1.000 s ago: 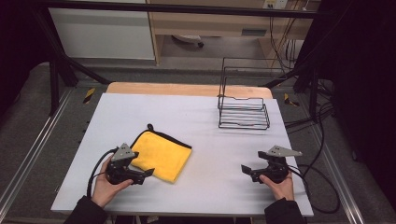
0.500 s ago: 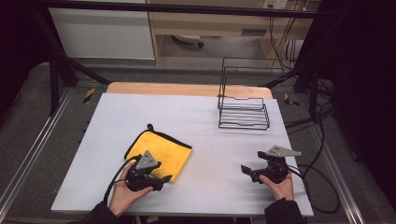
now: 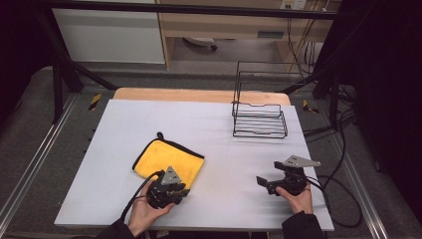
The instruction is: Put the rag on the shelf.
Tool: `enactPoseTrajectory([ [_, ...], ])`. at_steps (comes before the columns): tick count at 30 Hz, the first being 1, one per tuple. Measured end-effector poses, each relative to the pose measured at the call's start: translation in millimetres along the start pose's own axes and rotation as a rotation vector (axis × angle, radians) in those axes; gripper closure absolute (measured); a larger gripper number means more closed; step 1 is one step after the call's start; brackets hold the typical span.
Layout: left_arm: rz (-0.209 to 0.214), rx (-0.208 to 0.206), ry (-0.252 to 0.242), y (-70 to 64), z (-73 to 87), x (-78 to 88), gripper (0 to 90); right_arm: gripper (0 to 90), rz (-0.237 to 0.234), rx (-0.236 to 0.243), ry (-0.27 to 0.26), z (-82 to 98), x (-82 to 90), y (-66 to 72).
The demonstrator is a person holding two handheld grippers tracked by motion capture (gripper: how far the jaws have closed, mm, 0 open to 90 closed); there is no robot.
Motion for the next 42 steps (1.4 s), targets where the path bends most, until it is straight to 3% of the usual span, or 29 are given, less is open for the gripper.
enactPoseTrajectory([
  [2, -0.017, 0.01, 0.004, -0.5, 0.3, -3.2, 76.0, 1.0, -0.001, 0.0, 0.001, 0.1, -0.1, 0.1],
  [11, -0.022, 0.023, 0.01, 0.1, -1.2, -6.2, 85.9, 1.2, -0.004, 0.001, 0.003, 0.1, -0.4, 0.5],
  [20, 0.016, 0.066, -0.021, -0.8, -11.6, -6.1, 87.7, 1.3, -0.008, -0.001, 0.007, 0.2, -1.4, 1.3],
  [33, -0.012, 0.091, -0.048, -14.4, -43.1, -41.1, 87.6, 1.9, -0.015, 0.006, 0.003, -0.7, -1.8, 2.1],
  [38, 0.019, 0.082, -0.058, -13.0, -43.6, -40.6, 85.4, 2.0, -0.015, 0.005, 0.004, -1.2, -2.4, 3.9],
  [40, 0.039, 0.071, -0.07, -12.3, -44.7, -35.0, 75.9, 2.2, -0.011, 0.013, 0.005, -2.1, -3.3, 5.8],
  [41, 0.042, 0.062, -0.077, -11.3, -45.7, -31.4, 75.9, 2.2, -0.011, 0.013, 0.005, -2.1, -3.3, 5.8],
  [42, 0.038, 0.051, -0.083, -9.3, -46.6, -27.5, 67.1, 2.3, -0.01, 0.018, 0.003, -2.9, -4.4, 8.0],
])
Point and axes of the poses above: each handheld gripper's, and its own axes: x roughly backward along the jaws, z roughly out of its underside, y roughly to its left, the point moved 8 cm from there along -x, roughly forward along the jaws, and after that the axes turned 1 degree about z, right-handed, at the moved point
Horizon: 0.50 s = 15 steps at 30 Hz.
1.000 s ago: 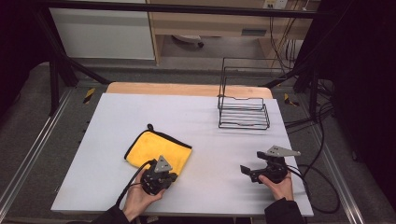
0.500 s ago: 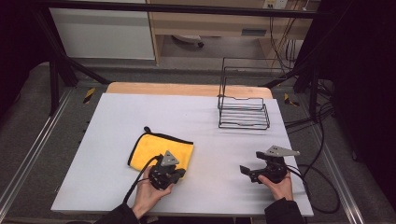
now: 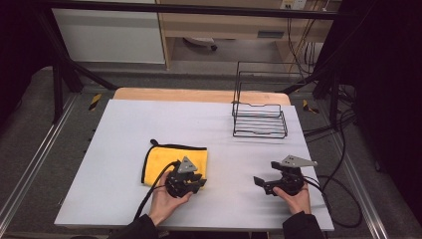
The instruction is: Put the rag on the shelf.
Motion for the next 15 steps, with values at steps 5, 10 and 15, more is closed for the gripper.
enactPoseTrajectory([
  [5, -0.018, -0.013, -0.045, 22.9, -2.5, 29.0, 48.1, 2.4, -0.002, -0.007, 0.012, -0.9, -4.5, 7.2],
  [10, -0.048, 0.0, -0.061, 46.9, 6.8, 48.1, 35.3, 2.4, -0.006, -0.007, 0.026, -2.2, -9.6, 13.5],
  [15, -0.087, 0.033, -0.09, 75.9, 26.0, 70.5, 20.0, 2.5, -0.019, -0.023, 0.043, -7.0, -20.3, 28.2],
])
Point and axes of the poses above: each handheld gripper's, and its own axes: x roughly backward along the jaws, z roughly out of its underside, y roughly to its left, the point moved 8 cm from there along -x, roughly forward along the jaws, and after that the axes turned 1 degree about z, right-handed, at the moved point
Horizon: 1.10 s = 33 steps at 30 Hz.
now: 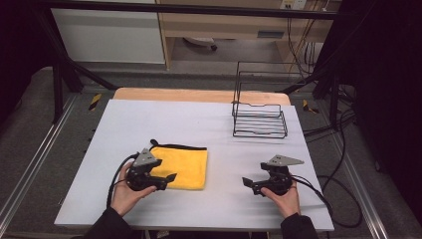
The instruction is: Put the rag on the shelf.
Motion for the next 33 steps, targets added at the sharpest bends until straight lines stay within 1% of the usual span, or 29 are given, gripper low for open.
enactPoseTrajectory([
  [2, -0.026, 0.003, 0.003, 11.1, 9.1, 7.7, 17.0, 2.6, 0.0, 0.011, 0.007, -2.3, -4.0, 6.0],
  [3, -0.038, 0.011, 0.004, 20.3, 17.2, 15.3, 16.3, 2.7, 0.002, 0.019, 0.011, -3.6, -5.8, 8.7],
  [4, -0.038, 0.011, 0.004, 20.3, 17.2, 15.3, 15.4, 2.6, 0.007, 0.021, 0.012, -5.4, -7.7, 12.1],
  [5, -0.039, 0.02, -0.001, 24.0, 20.5, 19.0, 14.1, 2.7, 0.01, 0.021, 0.011, -7.2, -9.5, 15.5],
  [6, -0.039, 0.03, -0.006, 27.9, 23.2, 22.4, 14.1, 2.7, 0.01, 0.021, 0.011, -7.2, -9.5, 15.5],
  [7, -0.04, 0.037, -0.009, 31.6, 25.6, 25.5, 12.8, 2.8, 0.017, 0.022, 0.013, -11.4, -13.7, 21.8],
  [8, -0.045, 0.053, -0.017, 38.2, 28.8, 31.3, 11.8, 2.9, 0.016, 0.027, 0.009, -13.8, -16.4, 24.7],
  [9, -0.045, 0.053, -0.017, 38.2, 28.8, 31.3, 10.6, 2.9, 0.017, 0.021, 0.012, -15.4, -18.9, 28.5],
  [10, -0.048, 0.056, -0.022, 41.4, 29.7, 34.2, 9.9, 3.4, 0.015, 0.024, 0.011, -17.3, -21.9, 32.1],
  [11, -0.052, 0.058, -0.029, 44.4, 30.5, 36.9, 9.9, 3.4, 0.015, 0.024, 0.011, -17.3, -21.9, 32.1],
  [12, -0.059, 0.062, -0.036, 48.1, 31.5, 40.0, 9.5, 5.0, 0.006, 0.027, 0.019, -20.1, -29.2, 41.3],
  [13, -0.06, 0.065, -0.041, 50.0, 32.2, 41.7, 9.5, 6.3, -0.001, 0.026, 0.023, -20.7, -31.7, 45.0],
  [14, -0.059, 0.066, -0.044, 52.4, 33.3, 43.9, 9.5, 6.3, -0.001, 0.026, 0.023, -20.7, -31.7, 45.0],
  [15, -0.063, 0.07, -0.048, 54.7, 34.2, 45.8, 9.1, 10.3, -0.028, 0.037, 0.036, -21.3, -38.8, 56.0],
  [16, -0.067, 0.074, -0.05, 57.0, 35.1, 47.6, 9.1, 10.3, -0.028, 0.037, 0.036, -21.3, -38.8, 56.0],
  [17, -0.074, 0.08, -0.05, 59.9, 36.3, 49.5, 9.1, 14.2, -0.052, 0.043, 0.048, -21.3, -46.3, 68.0],
  [18, -0.076, 0.089, -0.053, 61.3, 36.8, 50.2, 9.1, 14.2, -0.052, 0.043, 0.048, -21.3, -46.3, 68.0],
  [19, -0.078, 0.091, -0.053, 63.1, 37.6, 51.2, 9.1, 18.8, -0.062, 0.038, 0.055, -21.2, -51.4, 76.6],
  [20, -0.084, 0.09, -0.052, 64.8, 38.4, 52.3, 9.1, 20.5, -0.068, 0.035, 0.057, -21.1, -54.4, 81.1],
  [21, -0.086, 0.093, -0.054, 66.0, 38.8, 53.2, 9.1, 20.5, -0.068, 0.035, 0.057, -21.1, -54.4, 81.1],
  [22, -0.089, 0.095, -0.055, 67.2, 39.3, 54.3, 9.1, 25.1, -0.076, 0.021, 0.066, -20.4, -60.8, 89.1],
  [23, -0.091, 0.099, -0.057, 68.2, 39.6, 55.0, 9.1, 25.1, -0.076, 0.021, 0.066, -20.4, -60.8, 89.1],
  [24, -0.092, 0.102, -0.061, 69.0, 39.8, 55.4, 9.1, 28.0, -0.086, 0.019, 0.066, -20.0, -63.7, 93.3],
  [25, -0.094, 0.104, -0.059, 70.0, 40.4, 55.8, 9.1, 32.8, -0.081, 0.029, 0.08, -18.4, -69.9, 98.8],
  [28, -0.1, 0.112, -0.057, 72.6, 42.0, 55.6, 9.1, 37.7, -0.079, 0.02, 0.094, -16.7, -75.7, 103.5],
  [30, -0.101, 0.114, -0.056, 73.4, 42.7, 55.7, 9.1, 41.5, -0.075, 0.03, 0.102, -15.3, -82.4, 107.8],
  [31, -0.102, 0.114, -0.056, 73.6, 42.8, 55.8, 9.1, 46.2, -0.074, 0.015, 0.11, -14.2, -86.2, 111.5],
  [32, -0.102, 0.114, -0.056, 73.8, 42.9, 55.9, 9.1, 46.2, -0.074, 0.015, 0.11, -14.2, -86.2, 111.5],
  [33, -0.103, 0.115, -0.056, 73.9, 43.0, 55.9, 9.1, 48.4, -0.069, 0.013, 0.108, -14.0, -88.0, 112.0],
])
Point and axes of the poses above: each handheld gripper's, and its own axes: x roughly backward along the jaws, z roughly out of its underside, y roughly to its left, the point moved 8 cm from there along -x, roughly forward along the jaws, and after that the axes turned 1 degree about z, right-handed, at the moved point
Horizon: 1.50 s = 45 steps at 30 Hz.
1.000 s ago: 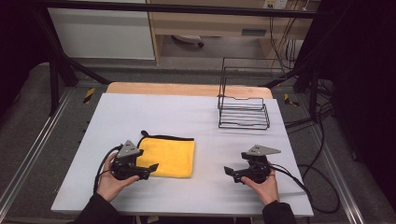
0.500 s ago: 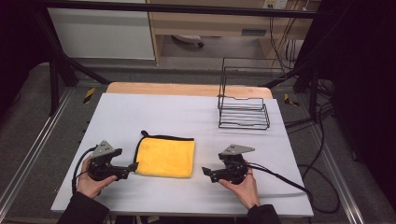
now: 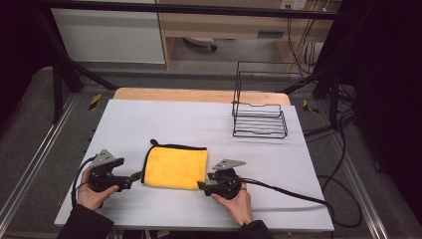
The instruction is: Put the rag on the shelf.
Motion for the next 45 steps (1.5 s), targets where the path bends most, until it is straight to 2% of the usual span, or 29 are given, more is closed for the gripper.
enactPoseTrajectory([
  [2, -0.001, -0.001, 0.001, 0.2, 0.3, -0.1, 9.1, 53.3, 0.012, 0.0, 0.016, 1.6, -3.1, 0.5],
  [4, -0.002, 0.0, 0.002, 0.5, 0.6, -0.4, 9.4, 62.0, 0.01, -0.024, 0.02, 3.8, -5.2, 2.6],
  [5, -0.002, 0.001, 0.003, 0.8, 0.7, -0.5, 9.5, 64.8, 0.017, -0.015, 0.018, 4.7, -6.2, 1.7],
  [6, -0.004, 0.002, 0.003, 1.2, 0.8, -0.5, 9.5, 64.8, 0.017, -0.015, 0.018, 4.7, -6.2, 1.7],
  [8, -0.006, 0.005, 0.003, 1.7, 0.9, -0.3, 9.7, 69.7, 0.016, -0.026, 0.025, 6.3, -6.9, 2.3],
  [9, -0.006, 0.007, 0.001, 1.8, 0.8, -0.3, 9.8, 75.6, 0.008, -0.043, 0.029, 7.6, -7.6, 4.0],
  [14, -0.001, 0.015, 0.002, 1.0, 0.8, -0.3, 10.5, 86.2, 0.0, -0.05, 0.024, 7.8, -7.1, 5.4],
  [21, 0.022, -0.004, 0.023, -11.5, 0.9, -3.3, 17.0, 87.8, -0.003, -0.042, 0.035, 2.8, -0.1, 3.2],
  [22, 0.03, -0.008, 0.028, -13.9, 1.3, -4.9, 17.2, 87.9, 0.012, -0.025, 0.037, 0.2, 4.2, 0.0],
  [26, 0.033, -0.013, 0.034, -17.1, 1.8, -7.1, 17.1, 87.9, 0.012, -0.018, 0.045, -1.5, 11.6, -5.3],
  [30, 0.024, -0.009, 0.027, -14.8, 1.0, -5.5, 17.1, 87.6, 0.009, -0.024, 0.065, 0.1, 23.6, -15.2],
  [34, 0.023, -0.009, 0.029, -14.8, 1.0, -5.7, 17.1, 87.7, 0.025, -0.001, 0.088, 4.8, 37.7, -31.3],
  [37, 0.026, -0.011, 0.029, -15.3, 0.8, -6.0, 17.2, 87.6, 0.025, -0.004, 0.098, 7.0, 41.3, -36.6],
  [38, 0.028, -0.01, 0.029, -15.7, 0.7, -6.2, 17.6, 87.5, 0.031, -0.002, 0.107, 9.0, 44.8, -43.7],
  [41, 0.03, -0.012, 0.031, -17.6, -0.7, -7.6, 18.6, 87.2, 0.035, -0.005, 0.116, 10.2, 47.2, -51.6],
  [42, 0.037, -0.012, 0.031, -19.0, -1.9, -8.6, 19.3, 87.1, 0.04, -0.014, 0.124, 10.3, 48.1, -59.2],
  [43, 0.039, -0.016, 0.029, -19.9, -3.8, -9.5, 19.3, 87.1, 0.04, -0.014, 0.124, 10.3, 48.1, -59.2],
  [45, 0.039, -0.017, 0.022, -22.5, -9.7, -12.8, 21.0, 87.0, 0.054, -0.001, 0.132, 9.9, 47.0, -67.5],
])
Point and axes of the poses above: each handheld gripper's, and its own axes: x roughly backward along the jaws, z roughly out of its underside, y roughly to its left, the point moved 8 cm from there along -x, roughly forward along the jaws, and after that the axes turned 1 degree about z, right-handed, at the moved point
